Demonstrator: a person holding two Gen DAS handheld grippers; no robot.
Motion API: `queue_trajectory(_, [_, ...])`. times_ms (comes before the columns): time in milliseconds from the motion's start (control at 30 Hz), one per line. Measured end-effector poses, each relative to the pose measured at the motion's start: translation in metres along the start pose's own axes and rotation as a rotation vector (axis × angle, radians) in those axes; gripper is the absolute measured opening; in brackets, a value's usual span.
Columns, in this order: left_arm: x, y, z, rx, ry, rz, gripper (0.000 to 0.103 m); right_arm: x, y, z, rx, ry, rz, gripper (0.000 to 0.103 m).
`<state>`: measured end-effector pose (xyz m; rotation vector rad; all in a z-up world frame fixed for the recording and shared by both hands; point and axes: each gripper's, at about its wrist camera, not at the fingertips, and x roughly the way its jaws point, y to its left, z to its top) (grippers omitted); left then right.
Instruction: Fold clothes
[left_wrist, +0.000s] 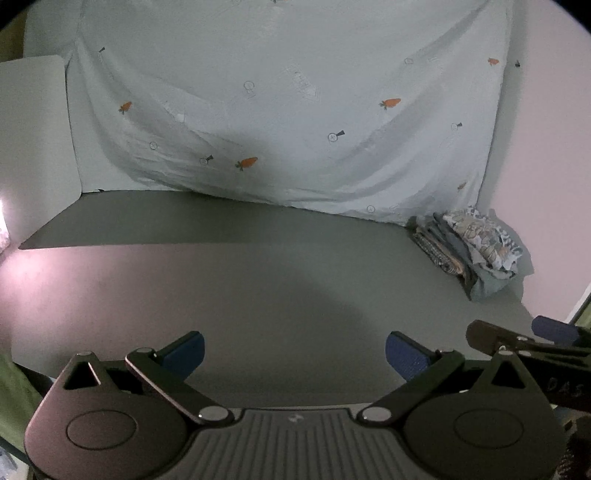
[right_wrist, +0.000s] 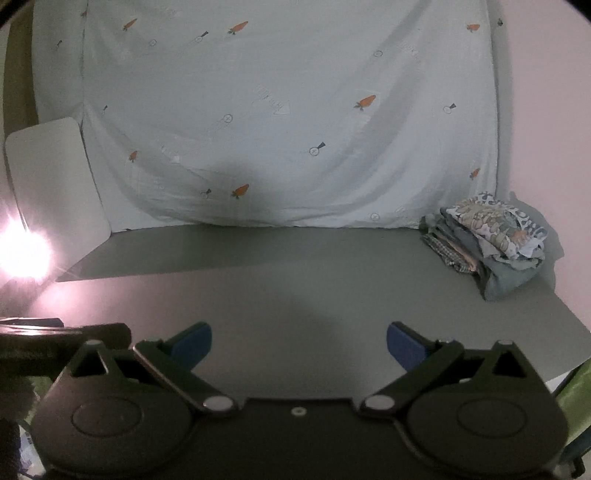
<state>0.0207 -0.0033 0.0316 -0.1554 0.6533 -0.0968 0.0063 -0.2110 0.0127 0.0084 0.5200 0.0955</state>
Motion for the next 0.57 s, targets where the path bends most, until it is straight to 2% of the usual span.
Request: queue_trajectory(567, [-0.0057,0.0062,-0.0027,-0.012,-0.016,-0.015,0.103,-0.0061,0.0074,-0.0066,-0.021,-0.008,-0.009,0.102])
